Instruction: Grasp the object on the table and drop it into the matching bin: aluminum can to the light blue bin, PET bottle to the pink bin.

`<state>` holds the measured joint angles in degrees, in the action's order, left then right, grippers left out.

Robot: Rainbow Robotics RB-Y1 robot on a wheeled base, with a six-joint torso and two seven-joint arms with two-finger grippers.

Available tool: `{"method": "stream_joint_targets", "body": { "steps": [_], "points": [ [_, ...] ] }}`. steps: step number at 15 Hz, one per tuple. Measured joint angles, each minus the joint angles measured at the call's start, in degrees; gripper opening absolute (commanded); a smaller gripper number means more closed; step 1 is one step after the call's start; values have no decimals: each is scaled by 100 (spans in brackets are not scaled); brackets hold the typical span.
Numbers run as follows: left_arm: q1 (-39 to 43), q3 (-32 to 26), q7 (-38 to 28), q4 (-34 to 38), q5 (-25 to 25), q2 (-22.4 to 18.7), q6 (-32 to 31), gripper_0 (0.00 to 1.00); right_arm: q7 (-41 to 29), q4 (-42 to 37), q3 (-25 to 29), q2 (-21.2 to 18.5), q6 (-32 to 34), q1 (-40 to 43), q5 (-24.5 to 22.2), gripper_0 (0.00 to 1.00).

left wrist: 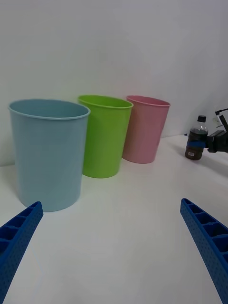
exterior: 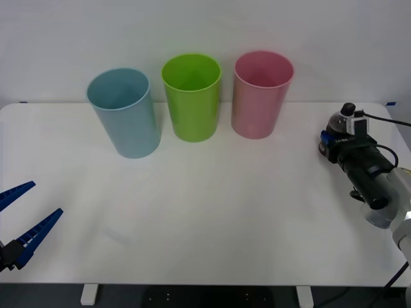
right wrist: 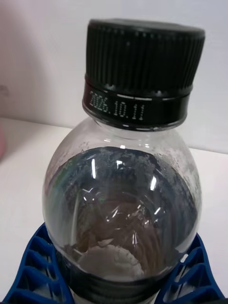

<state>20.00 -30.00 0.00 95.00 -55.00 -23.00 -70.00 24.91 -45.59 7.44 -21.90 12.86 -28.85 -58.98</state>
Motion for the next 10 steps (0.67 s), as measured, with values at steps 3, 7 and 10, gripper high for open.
{"method": "stream_joint_targets", "body": {
  "steps": [3, 7, 10],
  "points": [
    [0, 0, 0, 0, 0, 0, 0, 100, -46, -30, -4, -5, 170, 1, 9, 0],
    [0, 0, 0, 0, 0, 0, 0, 100, -176, -119, 116, -1, 633, 85, 116, 0],
    [0, 0, 0, 0, 0, 0, 0, 100, -396, -728, 138, -5, 709, 455, 120, 0]
  ]
}}
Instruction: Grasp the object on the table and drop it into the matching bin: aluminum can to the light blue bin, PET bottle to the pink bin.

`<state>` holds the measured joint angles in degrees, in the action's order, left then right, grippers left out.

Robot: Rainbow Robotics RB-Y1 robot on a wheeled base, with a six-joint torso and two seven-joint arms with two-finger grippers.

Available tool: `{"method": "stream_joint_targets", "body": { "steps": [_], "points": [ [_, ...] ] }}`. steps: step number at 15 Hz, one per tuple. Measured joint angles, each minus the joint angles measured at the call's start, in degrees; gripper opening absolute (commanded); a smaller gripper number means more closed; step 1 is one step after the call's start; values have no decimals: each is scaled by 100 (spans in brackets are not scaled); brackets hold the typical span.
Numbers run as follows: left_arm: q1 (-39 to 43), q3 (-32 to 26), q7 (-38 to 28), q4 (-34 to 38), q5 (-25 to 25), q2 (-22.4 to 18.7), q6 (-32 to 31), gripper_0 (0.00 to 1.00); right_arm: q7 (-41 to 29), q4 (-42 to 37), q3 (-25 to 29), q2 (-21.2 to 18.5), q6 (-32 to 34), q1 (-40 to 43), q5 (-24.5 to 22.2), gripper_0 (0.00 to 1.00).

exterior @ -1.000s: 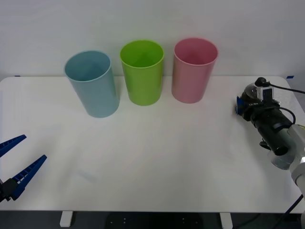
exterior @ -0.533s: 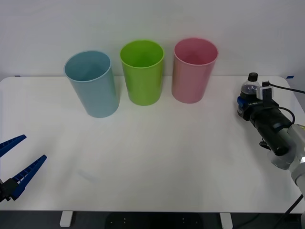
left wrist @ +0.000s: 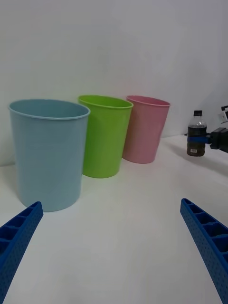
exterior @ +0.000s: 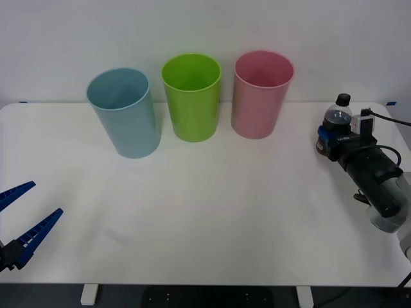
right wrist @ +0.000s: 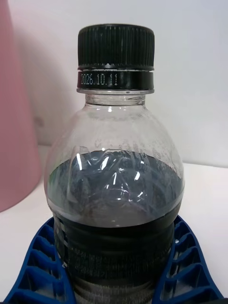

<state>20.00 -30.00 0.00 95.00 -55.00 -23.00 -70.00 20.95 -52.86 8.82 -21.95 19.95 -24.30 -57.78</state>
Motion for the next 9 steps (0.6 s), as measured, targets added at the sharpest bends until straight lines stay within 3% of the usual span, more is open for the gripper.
{"method": "stream_joint_targets", "body": {
  "steps": [9],
  "points": [
    [0, 0, 0, 0, 0, 0, 0, 100, -1809, -2405, -214, -2, -49, 1457, -148, 0]
  ]
}}
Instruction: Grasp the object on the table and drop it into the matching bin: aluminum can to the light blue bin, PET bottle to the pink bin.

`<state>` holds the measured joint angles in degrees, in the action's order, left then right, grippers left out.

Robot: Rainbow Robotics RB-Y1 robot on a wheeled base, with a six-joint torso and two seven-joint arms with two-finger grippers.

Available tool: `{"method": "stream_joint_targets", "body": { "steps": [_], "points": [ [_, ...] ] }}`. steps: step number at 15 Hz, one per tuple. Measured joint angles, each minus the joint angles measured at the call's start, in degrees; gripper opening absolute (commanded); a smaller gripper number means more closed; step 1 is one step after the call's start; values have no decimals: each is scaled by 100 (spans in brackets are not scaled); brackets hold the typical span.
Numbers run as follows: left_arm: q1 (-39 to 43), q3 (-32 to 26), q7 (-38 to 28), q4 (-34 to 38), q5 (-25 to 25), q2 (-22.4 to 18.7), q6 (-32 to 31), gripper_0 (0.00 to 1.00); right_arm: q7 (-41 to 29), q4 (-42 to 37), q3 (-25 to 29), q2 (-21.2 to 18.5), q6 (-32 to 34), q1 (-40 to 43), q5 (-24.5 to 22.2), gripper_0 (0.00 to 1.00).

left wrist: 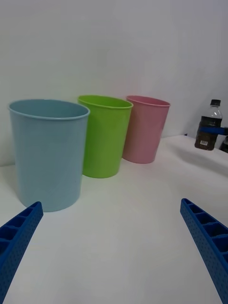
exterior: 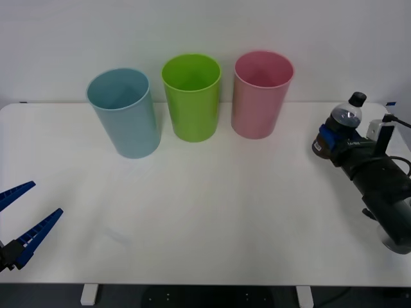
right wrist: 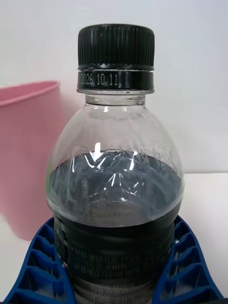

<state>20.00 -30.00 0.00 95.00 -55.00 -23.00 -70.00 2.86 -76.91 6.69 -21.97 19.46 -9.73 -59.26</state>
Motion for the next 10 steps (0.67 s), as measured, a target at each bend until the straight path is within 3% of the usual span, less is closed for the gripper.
{"method": "stream_joint_targets", "body": {
  "steps": [10],
  "points": [
    [0, 0, 0, 0, 0, 0, 0, 100, -2227, -1915, -289, -166, 150, 552, -237, 0]
  ]
}}
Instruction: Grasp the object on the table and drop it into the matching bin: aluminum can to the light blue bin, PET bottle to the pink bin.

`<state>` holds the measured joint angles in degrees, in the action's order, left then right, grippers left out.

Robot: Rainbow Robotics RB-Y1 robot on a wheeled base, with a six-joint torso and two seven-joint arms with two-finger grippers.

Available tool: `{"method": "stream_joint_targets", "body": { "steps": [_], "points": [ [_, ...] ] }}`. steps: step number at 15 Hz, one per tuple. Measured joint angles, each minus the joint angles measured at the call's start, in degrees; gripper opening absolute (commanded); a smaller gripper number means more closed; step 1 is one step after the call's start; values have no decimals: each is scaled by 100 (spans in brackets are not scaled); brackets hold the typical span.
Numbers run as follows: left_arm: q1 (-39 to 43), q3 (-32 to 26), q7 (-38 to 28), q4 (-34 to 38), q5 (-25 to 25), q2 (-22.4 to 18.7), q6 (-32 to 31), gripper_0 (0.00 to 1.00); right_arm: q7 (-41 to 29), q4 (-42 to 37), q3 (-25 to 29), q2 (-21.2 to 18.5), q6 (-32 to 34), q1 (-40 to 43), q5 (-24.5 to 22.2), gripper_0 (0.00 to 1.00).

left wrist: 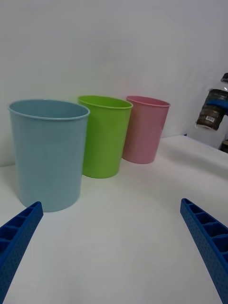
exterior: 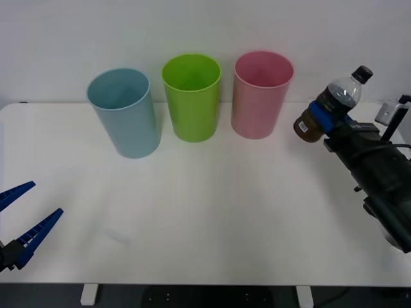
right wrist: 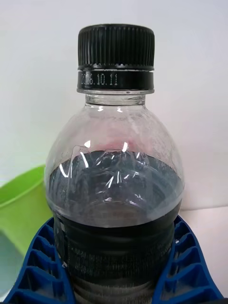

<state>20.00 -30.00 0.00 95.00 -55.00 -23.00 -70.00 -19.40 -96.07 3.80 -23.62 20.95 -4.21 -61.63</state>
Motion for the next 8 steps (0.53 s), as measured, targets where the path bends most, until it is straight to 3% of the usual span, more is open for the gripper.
{"method": "stream_joint_targets", "body": {
  "steps": [5, 8],
  "points": [
    [0, 0, 0, 0, 0, 0, 0, 100, -848, -655, -155, -452, 21, -57, -41, 0],
    [0, 0, 0, 0, 0, 0, 0, 100, -954, -728, -217, -704, 31, -362, -53, 0]
  ]
}}
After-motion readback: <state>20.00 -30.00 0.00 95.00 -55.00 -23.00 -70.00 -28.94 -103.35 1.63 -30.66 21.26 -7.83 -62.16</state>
